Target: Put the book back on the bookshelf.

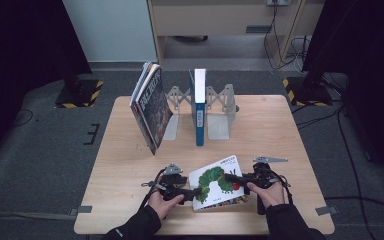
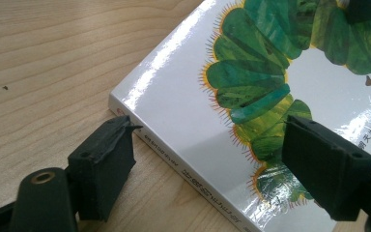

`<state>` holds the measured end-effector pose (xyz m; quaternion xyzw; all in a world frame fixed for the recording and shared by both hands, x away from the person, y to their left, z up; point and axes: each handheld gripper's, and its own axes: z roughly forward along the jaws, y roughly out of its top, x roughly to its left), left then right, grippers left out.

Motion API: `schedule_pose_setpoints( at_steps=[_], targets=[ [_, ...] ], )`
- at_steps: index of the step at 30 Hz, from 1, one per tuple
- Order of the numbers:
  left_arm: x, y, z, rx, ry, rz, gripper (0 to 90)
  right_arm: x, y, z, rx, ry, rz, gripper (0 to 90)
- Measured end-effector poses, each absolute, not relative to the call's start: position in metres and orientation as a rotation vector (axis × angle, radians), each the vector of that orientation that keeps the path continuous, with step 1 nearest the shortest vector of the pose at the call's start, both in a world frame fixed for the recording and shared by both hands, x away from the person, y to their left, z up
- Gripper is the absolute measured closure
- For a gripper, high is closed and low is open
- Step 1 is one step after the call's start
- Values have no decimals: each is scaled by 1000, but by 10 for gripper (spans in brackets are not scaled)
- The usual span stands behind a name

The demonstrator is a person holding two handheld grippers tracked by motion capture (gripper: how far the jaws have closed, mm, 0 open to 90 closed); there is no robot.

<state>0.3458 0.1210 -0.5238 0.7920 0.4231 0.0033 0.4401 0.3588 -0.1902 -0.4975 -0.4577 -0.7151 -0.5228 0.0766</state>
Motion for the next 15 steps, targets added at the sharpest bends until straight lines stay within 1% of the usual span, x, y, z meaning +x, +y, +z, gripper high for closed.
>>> schedule_pose_setpoints(
  at_steps=[5,15],
  targets=[
    [346,122,-522,1947,1047,1,181,359,-193,-493,-1352,-2104,-1616,809],
    [346,120,-524,1930,1028,-31,173,358,-197,-484,-1285,-2089,-1693,837]
  ],
)
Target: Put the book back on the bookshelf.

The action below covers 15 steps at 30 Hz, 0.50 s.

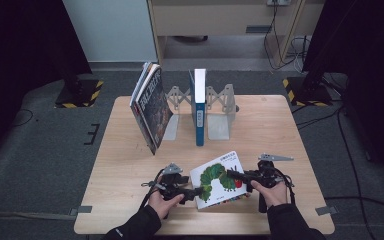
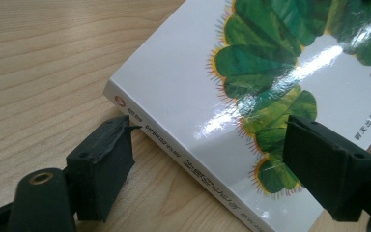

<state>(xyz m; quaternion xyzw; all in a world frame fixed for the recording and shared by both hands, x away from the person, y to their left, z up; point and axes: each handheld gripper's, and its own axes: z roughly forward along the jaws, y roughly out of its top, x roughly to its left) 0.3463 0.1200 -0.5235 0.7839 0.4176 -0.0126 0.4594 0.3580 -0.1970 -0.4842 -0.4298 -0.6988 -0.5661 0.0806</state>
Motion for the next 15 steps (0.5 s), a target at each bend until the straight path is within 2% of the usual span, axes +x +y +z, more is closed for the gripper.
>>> schedule_pose_setpoints(
  at_steps=[6,15],
  targets=[
    [349,118,-527,1925,1022,-47,141,357,-197,-482,-1241,-2099,-1721,842],
    [357,112,-537,1868,979,-151,65,356,-198,-480,-1219,-2106,-1734,848]
  ],
)
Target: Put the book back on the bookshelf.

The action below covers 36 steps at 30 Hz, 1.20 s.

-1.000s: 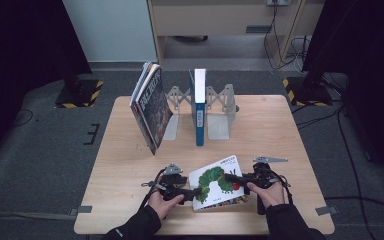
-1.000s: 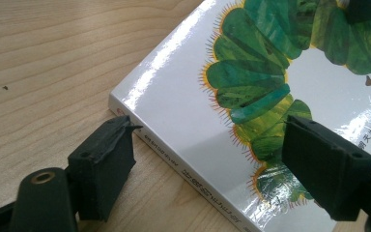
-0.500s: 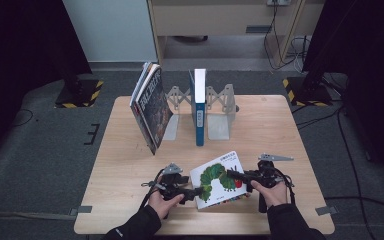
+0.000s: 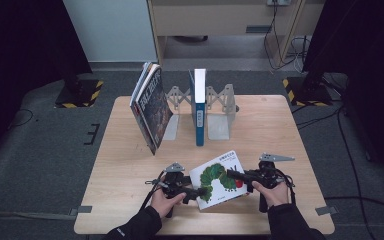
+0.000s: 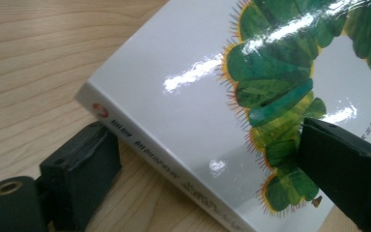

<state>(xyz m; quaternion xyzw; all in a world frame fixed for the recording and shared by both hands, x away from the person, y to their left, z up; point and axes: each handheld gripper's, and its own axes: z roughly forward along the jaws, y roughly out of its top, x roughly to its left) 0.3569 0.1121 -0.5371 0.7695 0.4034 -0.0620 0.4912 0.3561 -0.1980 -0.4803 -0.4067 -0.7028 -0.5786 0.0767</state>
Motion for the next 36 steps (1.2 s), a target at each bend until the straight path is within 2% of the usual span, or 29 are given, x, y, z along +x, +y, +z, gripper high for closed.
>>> schedule_pose_setpoints(
  at_steps=[10,17,22,26,36],
  targets=[
    [358,109,-541,1866,960,-147,77,356,-201,-485,-1275,-2172,-1697,820],
    [357,108,-540,1884,963,-103,125,354,-195,-491,-1331,-2361,-1597,651],
    [356,109,-540,1884,975,-85,170,354,-189,-494,-1375,-2508,-1500,488],
    [357,109,-540,1880,980,-82,194,354,-186,-496,-1378,-2565,-1474,420],
    [358,110,-540,1887,981,-62,251,355,-191,-499,-1469,-2550,-1456,397]
  ],
)
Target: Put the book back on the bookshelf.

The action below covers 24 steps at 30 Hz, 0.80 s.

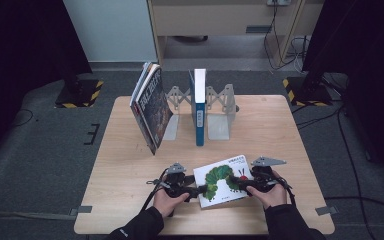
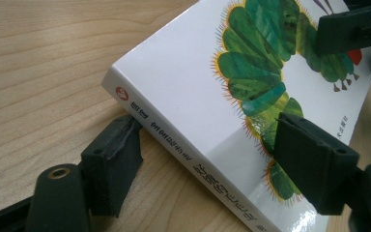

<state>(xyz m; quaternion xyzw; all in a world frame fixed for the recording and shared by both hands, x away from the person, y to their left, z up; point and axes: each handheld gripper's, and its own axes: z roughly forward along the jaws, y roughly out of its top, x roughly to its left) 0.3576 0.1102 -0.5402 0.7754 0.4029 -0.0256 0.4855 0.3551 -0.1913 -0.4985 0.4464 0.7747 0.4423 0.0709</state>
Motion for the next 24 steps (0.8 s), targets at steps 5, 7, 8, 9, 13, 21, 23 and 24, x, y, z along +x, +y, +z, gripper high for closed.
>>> schedule_pose_setpoints(
  at_steps=[5,7,8,9,13,21,23,24],
  targets=[
    [358,111,-540,1894,978,-57,277,357,-189,-506,1391,2359,1312,388],
    [358,111,-540,1893,978,-57,279,357,-189,-507,1377,2357,1312,388],
    [358,111,-540,1892,980,-58,276,357,-189,-508,1372,2357,1309,389],
    [359,111,-540,1886,981,-69,271,356,-188,-507,1378,2359,1309,389],
    [360,112,-541,1868,982,-105,219,356,-186,-510,1351,2378,1318,395],
    [360,112,-541,1875,973,-95,222,357,-181,-510,1321,2395,1363,395],
    [360,113,-541,1877,972,-92,225,357,-179,-510,1314,2396,1364,395],
    [360,113,-541,1877,972,-92,226,357,-179,-510,1308,2394,1364,395]
  ],
)
